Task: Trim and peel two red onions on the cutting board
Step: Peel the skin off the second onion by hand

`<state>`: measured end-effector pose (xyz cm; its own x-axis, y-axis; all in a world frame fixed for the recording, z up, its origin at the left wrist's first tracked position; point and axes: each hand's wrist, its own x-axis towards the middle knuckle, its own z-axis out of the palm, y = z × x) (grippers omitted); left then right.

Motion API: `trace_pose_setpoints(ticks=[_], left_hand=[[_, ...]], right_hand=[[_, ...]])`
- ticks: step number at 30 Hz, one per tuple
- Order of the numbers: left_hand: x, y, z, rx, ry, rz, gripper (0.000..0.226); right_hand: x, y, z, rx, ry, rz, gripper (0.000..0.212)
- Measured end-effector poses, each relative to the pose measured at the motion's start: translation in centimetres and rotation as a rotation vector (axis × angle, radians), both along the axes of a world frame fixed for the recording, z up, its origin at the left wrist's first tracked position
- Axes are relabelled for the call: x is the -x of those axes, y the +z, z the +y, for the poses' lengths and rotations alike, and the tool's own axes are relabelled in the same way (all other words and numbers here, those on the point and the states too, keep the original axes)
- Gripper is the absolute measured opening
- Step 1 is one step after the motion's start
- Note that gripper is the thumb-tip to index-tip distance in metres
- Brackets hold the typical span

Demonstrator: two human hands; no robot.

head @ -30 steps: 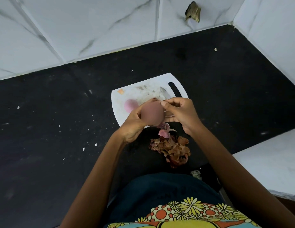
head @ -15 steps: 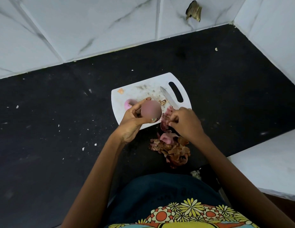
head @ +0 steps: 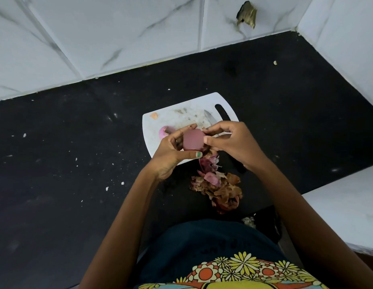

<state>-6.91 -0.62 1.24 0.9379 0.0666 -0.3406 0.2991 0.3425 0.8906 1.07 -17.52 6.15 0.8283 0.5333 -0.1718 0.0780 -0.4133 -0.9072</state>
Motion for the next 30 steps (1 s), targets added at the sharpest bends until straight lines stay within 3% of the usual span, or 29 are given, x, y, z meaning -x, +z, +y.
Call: trace_pose_setpoints(ticks=[9,13,22,30], left_hand=[[0.4,0.3,-0.1,-0.054,-0.049,0.019,0.079],[0.2,0.2,0.3,-0.061,-0.036,-0.005,0.075],[0.1,0.4,0.7,-0.108,-0.120,-0.024,0.083],[-0.3,0.2,0.5,-0.123,-0.122,-0.031,0.080]], right_hand=[[-0.2,0.4,0.0,0.108,0.056,-0.227,0.004],[-0.3,0.8,-0.4,0.062,0.089,-0.101,0.014],[-0.7,0.7,-0.3,0.095,0.103,-0.091,0.017],[-0.2,-0.6,0.0,0.098,-0.010,-0.264,0.002]])
